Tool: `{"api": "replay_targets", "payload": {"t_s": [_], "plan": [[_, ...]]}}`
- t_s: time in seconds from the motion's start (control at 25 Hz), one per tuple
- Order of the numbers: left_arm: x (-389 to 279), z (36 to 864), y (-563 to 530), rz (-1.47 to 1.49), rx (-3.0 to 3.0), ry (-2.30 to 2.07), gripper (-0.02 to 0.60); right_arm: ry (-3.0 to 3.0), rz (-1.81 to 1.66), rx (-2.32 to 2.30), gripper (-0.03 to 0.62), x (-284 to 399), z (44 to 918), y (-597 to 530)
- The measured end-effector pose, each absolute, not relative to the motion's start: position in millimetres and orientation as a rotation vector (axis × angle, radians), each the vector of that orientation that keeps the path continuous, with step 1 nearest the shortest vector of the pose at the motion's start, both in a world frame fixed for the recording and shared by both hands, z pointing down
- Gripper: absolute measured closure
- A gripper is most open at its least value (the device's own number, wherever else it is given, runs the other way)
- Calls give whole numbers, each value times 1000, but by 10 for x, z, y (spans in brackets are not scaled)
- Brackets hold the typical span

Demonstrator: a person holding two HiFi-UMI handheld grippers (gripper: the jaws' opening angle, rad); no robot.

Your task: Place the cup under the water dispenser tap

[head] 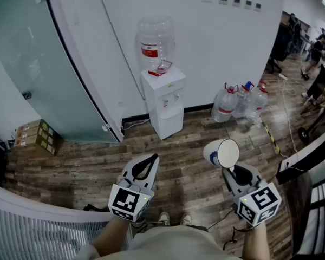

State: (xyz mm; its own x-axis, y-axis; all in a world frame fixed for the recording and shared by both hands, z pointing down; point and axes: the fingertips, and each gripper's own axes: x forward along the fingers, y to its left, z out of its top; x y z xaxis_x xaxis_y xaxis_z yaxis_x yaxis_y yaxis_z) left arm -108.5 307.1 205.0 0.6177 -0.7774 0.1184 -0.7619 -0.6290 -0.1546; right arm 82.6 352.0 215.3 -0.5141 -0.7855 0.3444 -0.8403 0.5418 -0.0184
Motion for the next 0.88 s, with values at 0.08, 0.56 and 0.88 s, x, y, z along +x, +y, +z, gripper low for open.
{"api": "replay_targets", "payload": {"t_s": [0.08,0.56,0.88], "plan": [[-1069,2056,3053,-273,-2740,1312,575,-2488,300,1360,526,876,2169,3500],[-890,2168,3063,-315,-2749,1324,575,-2466,352,1384,526,1156,2319,3473],[-690,2287,3034,-335,-2728,1369,575,-2465,345,1357,526,1430,2465,3437]]}}
